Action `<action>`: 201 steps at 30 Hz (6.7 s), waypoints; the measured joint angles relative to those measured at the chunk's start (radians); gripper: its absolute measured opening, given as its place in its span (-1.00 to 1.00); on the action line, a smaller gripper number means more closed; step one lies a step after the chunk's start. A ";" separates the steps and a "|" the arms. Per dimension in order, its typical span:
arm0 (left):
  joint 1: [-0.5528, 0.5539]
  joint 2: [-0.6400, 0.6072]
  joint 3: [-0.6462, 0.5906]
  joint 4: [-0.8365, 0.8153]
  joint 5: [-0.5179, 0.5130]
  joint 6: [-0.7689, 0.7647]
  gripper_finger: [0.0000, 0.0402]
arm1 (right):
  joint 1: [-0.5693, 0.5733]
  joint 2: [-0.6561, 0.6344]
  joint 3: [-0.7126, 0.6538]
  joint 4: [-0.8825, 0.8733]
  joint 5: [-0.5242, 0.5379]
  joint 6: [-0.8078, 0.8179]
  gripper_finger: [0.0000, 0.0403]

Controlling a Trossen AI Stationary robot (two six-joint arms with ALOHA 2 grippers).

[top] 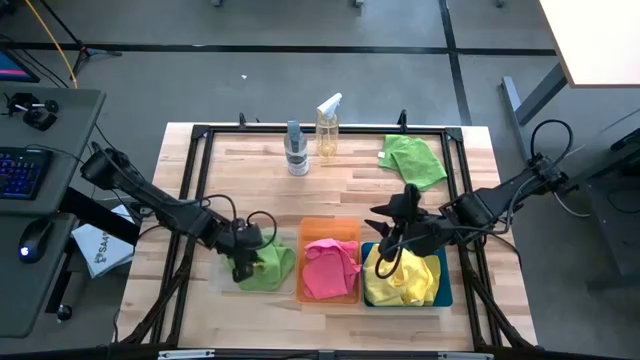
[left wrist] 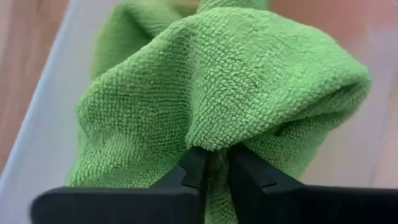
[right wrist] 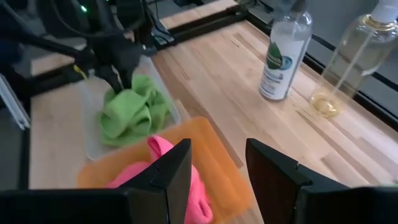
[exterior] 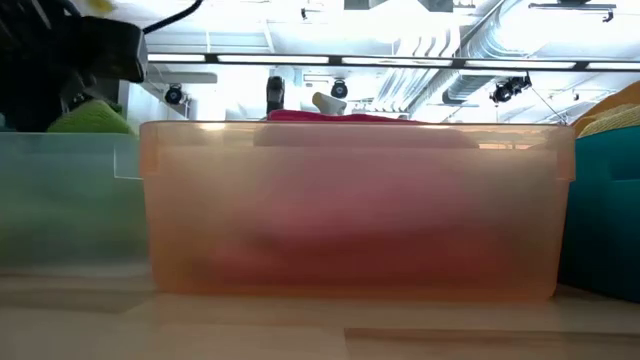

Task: Sort microfiber towel by color & place in baskets
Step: Put the bottom green towel into the transparent bin, then put the green towel into the transparent bin

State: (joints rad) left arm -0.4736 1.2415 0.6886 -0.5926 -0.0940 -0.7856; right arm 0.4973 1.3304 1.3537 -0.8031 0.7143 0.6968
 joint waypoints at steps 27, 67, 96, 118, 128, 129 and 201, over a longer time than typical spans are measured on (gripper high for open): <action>0.319 -0.380 0.102 0.076 -0.257 0.372 0.06 | -0.613 -0.063 -0.243 -0.360 -0.305 0.413 -0.23; 0.803 -0.393 -0.117 0.611 -0.105 0.295 0.06 | -1.444 0.300 -0.478 0.263 -0.428 0.186 0.04; 0.912 -0.501 -0.116 0.612 -0.094 0.424 0.06 | -0.956 -0.164 -0.170 -0.203 -0.523 -0.007 -1.00; 0.912 -0.427 -0.117 0.613 -0.090 0.423 0.06 | -1.043 -0.159 -0.446 0.112 -0.754 0.030 -0.71; 0.912 -0.424 -0.117 0.618 -0.092 0.480 0.06 | -1.039 -0.178 -0.445 0.250 -0.864 0.013 -0.99; 0.912 -0.428 -0.116 0.621 -0.092 0.494 0.06 | -1.028 -0.191 -0.435 0.309 -0.913 0.006 -0.99; 0.889 -0.794 -0.098 1.196 0.508 -0.024 0.06 | -0.281 0.929 0.711 0.385 -0.369 -0.193 -1.00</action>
State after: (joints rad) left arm 0.4156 0.4471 0.5903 0.6034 0.4137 -0.8101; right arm 0.2163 2.2597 2.0651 -0.4182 0.3453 0.5041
